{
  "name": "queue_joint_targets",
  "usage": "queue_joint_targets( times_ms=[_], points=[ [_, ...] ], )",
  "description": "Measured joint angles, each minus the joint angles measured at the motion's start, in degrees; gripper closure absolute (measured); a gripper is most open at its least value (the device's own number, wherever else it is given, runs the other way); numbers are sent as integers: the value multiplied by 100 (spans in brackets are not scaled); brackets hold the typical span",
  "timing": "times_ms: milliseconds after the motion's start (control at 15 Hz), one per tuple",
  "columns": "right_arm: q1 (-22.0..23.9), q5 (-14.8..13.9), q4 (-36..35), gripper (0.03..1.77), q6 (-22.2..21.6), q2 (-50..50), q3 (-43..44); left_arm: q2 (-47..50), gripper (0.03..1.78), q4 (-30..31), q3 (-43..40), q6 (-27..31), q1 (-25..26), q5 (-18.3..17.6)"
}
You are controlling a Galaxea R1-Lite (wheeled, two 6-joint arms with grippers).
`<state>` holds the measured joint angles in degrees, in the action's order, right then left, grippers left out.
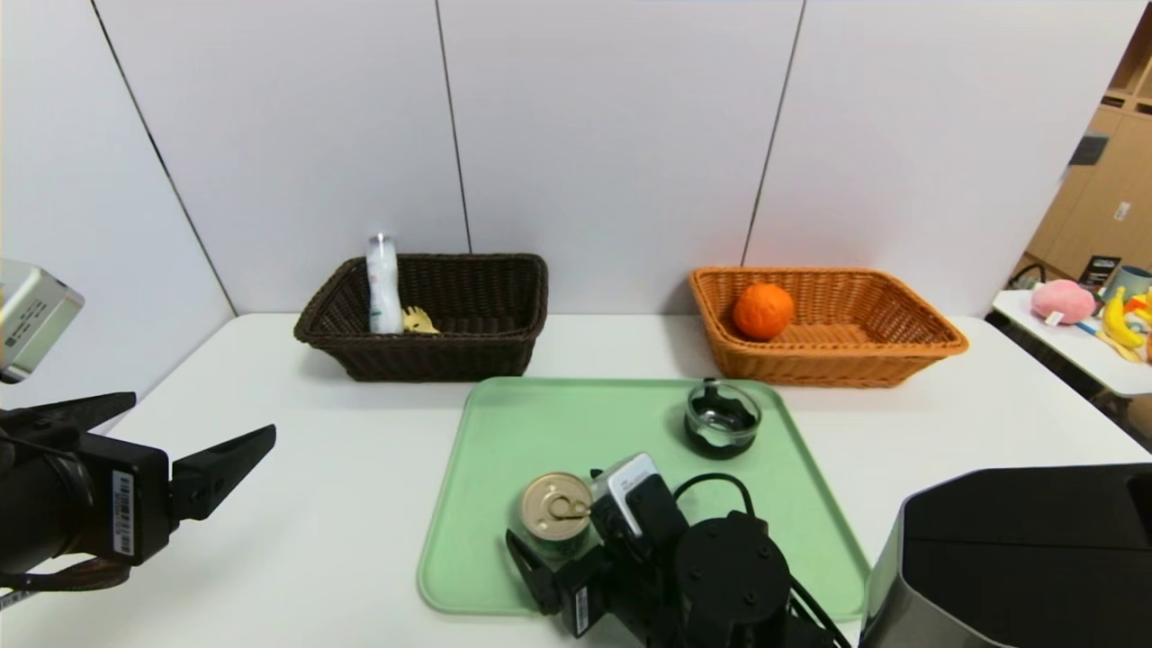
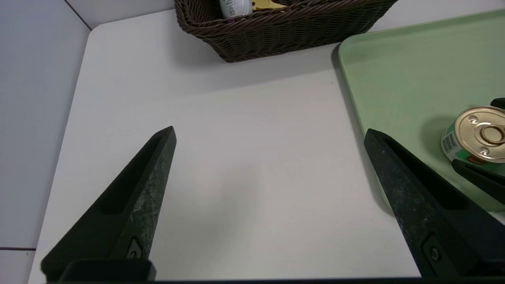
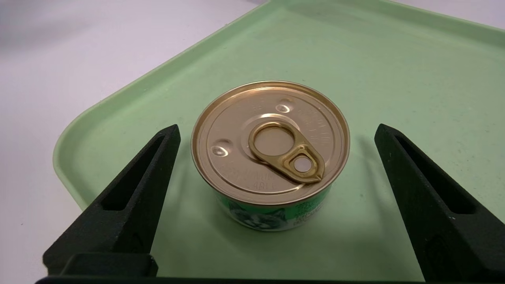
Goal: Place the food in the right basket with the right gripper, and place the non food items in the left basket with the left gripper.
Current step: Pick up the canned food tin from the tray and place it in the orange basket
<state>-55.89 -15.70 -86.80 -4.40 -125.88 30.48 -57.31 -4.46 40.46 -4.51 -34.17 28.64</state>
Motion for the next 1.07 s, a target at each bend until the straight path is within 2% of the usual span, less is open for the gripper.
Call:
queue_joint_targets(
  times_ms=[1067],
  points=[
    [11,7,-13,12,-9,-245,256,89,12,4,-116,0,2,0]
  ],
)
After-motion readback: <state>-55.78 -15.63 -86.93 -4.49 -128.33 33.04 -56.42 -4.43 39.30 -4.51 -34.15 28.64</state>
